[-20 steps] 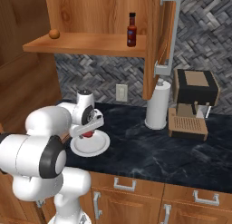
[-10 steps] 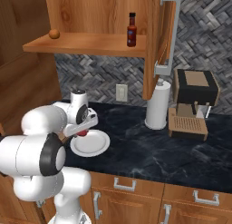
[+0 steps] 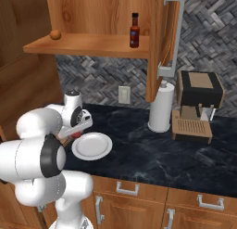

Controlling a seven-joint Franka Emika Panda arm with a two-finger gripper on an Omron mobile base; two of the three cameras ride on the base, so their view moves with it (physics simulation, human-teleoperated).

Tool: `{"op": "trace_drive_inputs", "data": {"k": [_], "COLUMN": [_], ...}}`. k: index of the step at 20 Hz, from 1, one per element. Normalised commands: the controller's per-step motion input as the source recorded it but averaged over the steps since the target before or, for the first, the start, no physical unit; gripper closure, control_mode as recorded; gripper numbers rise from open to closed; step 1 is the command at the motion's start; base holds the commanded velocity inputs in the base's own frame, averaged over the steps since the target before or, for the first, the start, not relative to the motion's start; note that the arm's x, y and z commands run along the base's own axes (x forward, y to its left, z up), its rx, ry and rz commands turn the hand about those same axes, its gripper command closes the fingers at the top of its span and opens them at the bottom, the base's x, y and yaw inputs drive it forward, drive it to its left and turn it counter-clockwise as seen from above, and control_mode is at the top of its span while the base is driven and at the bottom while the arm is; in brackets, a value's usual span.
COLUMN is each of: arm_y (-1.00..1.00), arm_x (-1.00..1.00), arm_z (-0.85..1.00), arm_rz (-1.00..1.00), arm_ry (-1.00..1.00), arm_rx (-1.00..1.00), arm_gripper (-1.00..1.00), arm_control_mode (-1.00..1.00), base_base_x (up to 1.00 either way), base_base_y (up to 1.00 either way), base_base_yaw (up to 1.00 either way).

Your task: Pick the steak from the plate and place it on the cutting board. Then pick the condiment bottle from the cabinet and place it next to the cutting board.

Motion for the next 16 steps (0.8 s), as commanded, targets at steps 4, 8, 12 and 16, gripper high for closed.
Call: {"op": "trace_drive_inputs", "data": {"k": [4, 8, 12, 16], "arm_y": [0.37, 0.37, 0.36, 0.38], "arm_x": [0.0, 0.0, 0.0, 0.01], "arm_z": [0.0, 0.0, 0.0, 0.0], "arm_rz": [0.0, 0.0, 0.0, 0.0], "arm_ry": [-0.03, -0.01, 0.0, 0.0], "arm_rx": [0.01, 0.0, 0.0, 0.0], "arm_gripper": [1.0, 1.0, 1.0, 1.0], "arm_control_mode": [-1.0, -1.0, -1.0, -1.0], "base_base_x": [0.0, 0.0, 0.0, 0.0], "base_base_y": [0.0, 0.0, 0.0, 0.0], "base_base_yaw": [0.0, 0.0, 0.0, 0.0]}}
